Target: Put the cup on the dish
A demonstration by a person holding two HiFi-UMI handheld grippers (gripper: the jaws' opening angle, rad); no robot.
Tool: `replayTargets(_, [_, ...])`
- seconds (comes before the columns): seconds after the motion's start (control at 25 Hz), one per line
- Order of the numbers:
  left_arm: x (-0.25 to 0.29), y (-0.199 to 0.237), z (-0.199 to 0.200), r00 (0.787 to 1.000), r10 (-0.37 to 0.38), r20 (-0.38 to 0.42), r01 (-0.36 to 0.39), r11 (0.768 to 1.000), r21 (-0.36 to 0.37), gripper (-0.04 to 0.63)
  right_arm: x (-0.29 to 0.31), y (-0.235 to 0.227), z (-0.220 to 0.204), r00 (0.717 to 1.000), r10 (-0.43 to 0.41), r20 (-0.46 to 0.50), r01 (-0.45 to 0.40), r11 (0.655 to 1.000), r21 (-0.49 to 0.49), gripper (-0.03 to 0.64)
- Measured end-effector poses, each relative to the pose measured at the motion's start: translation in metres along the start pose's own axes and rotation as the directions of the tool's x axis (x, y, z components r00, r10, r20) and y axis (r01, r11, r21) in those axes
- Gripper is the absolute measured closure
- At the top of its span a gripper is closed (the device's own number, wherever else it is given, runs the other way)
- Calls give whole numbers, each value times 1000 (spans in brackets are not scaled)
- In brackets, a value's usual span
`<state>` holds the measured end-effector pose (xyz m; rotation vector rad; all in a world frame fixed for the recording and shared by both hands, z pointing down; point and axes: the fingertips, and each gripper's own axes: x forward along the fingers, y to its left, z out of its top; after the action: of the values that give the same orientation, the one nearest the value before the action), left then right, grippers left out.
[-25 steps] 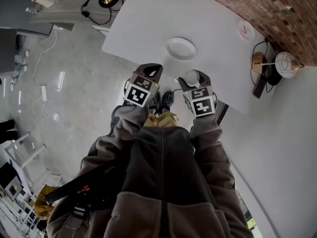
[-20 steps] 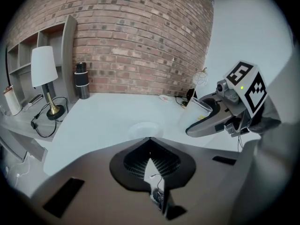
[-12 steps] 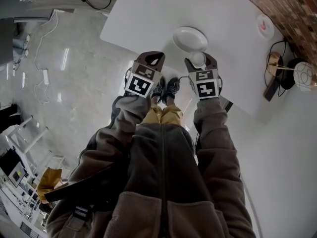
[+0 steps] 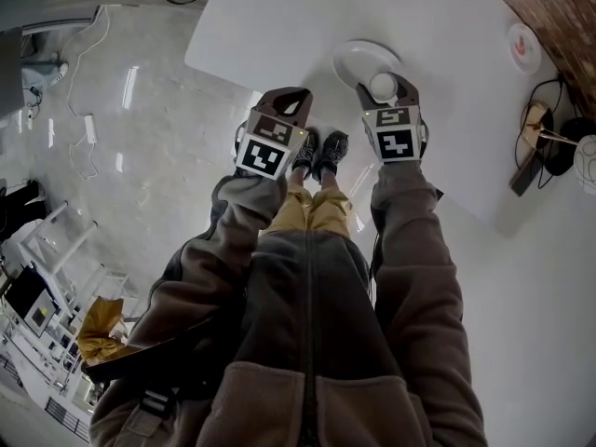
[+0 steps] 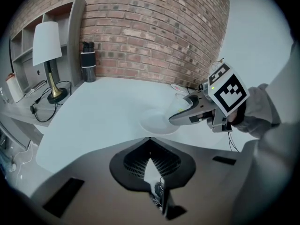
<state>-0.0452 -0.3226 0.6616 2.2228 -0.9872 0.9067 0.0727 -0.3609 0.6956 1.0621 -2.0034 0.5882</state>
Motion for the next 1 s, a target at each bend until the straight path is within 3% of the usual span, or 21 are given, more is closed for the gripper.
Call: replayTargets(1.0, [19, 14, -10, 999, 4, -33, -5, 999, -45, 591, 47, -17, -11, 998, -5, -59, 5, 1000, -1, 360])
